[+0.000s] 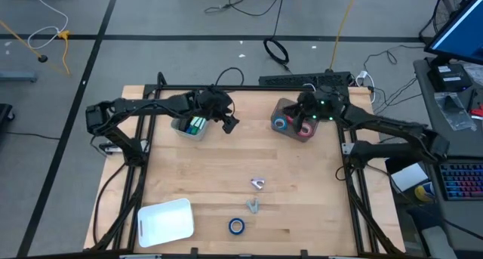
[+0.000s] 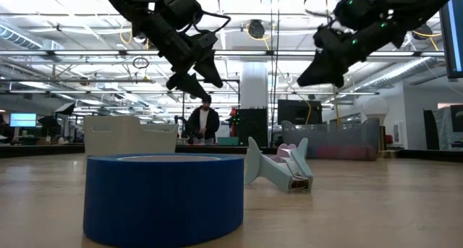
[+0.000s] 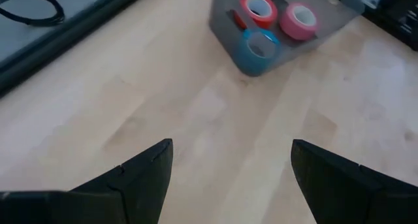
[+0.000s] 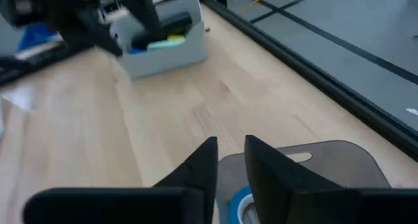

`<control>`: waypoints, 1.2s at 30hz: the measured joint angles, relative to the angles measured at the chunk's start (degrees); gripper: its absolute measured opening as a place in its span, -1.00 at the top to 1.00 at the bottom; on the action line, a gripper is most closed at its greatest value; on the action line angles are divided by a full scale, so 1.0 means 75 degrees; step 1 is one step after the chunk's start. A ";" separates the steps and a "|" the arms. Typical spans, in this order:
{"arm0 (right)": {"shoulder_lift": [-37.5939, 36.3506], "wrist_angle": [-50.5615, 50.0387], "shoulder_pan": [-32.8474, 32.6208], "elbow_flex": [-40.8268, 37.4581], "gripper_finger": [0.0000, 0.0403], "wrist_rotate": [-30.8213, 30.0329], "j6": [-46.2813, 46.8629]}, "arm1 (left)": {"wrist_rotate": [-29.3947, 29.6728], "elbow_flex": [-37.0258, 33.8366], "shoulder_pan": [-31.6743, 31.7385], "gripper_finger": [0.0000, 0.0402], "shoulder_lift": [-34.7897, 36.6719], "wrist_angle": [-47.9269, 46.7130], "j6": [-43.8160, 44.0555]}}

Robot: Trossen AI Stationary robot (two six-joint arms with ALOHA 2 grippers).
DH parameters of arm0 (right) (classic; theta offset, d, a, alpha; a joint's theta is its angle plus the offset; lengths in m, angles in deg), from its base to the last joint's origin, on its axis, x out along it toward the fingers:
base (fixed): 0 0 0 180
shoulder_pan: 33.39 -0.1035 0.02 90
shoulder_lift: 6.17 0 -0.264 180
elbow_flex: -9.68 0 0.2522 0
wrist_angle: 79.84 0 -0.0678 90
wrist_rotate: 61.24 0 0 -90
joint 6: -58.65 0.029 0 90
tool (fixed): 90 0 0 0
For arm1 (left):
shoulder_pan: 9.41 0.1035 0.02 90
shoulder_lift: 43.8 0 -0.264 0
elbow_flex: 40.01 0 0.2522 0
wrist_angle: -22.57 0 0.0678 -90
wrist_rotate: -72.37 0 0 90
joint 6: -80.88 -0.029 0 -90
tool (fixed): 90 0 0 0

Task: Pick and place Stapler, Stapler remover, tape
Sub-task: Put the blue tape into the black bin

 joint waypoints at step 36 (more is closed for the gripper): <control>-0.5893 -0.2247 -0.0958 -0.2559 0.98 -0.0386 0.1971 | 0.1207 0.0003 -0.4061 -0.54 -0.0051 -0.1742 0.3002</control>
